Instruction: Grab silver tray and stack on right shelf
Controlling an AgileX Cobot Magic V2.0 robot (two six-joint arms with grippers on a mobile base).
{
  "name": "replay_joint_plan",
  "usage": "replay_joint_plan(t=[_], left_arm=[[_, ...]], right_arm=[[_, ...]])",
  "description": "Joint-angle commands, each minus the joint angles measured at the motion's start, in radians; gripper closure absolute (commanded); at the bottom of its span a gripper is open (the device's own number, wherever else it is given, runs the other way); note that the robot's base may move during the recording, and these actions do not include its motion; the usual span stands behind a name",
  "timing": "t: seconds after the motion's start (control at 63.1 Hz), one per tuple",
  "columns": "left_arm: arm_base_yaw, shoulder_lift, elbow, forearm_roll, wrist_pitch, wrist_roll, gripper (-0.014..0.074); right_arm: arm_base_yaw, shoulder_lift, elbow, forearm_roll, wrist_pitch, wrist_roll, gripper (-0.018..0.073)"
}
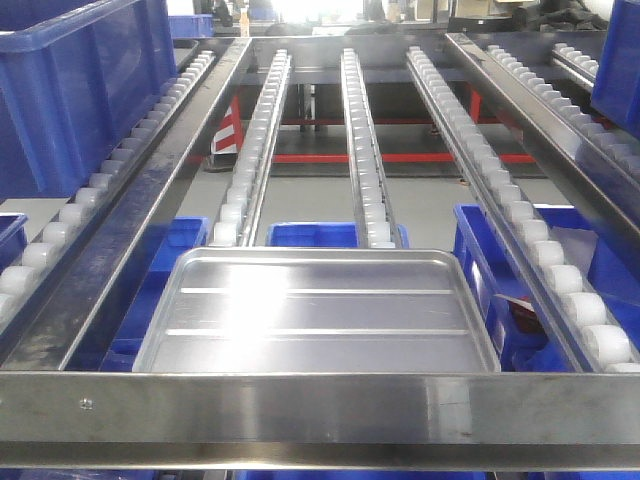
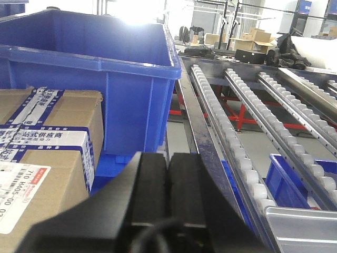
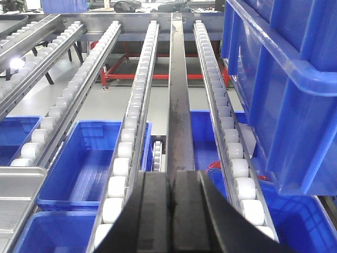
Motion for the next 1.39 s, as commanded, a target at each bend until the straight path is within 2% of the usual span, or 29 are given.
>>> replay_joint_plan(t=[0.0, 0.792, 1.014, 1.109, 1.267, 1.378], left_arm=[[-0.003, -0.015, 0.018, -0.008, -0.079, -0.001, 0.0688], [-0.003, -0.015, 0.018, -0.008, -0.088, -0.001, 0.0688], [-0.003, -0.015, -0.026, -0.01, -0.134, -0.001, 0.0688], [-0.003, 0.005, -0.14, -0.006, -0.028, -0.001, 0.0688], [-0.007, 0.101, -0.403, -0.059, 0.315, -0.001, 0.0688], [-0.007, 0.207, -0.559, -0.116, 0.529, -0.001, 0.0688]], right_arm=[[-0.002, -0.021, -0.019, 0.0, -0.085, -0.008, 0.0503], [-0.003, -0.021, -0.019, 0.0, -0.1, -0.008, 0.0503], [-0.003, -0.021, -0.037, 0.0, -0.256, -0.008, 0.0503], [-0.003, -0.02, -0.117, 0.0, -0.23, -0.008, 0.0503], [-0.003, 0.037, -0.308, 0.0, -0.085, -0.008, 0.0503], [0.001, 0.126, -0.403, 0.0, -0.072, -0.008, 0.0501]])
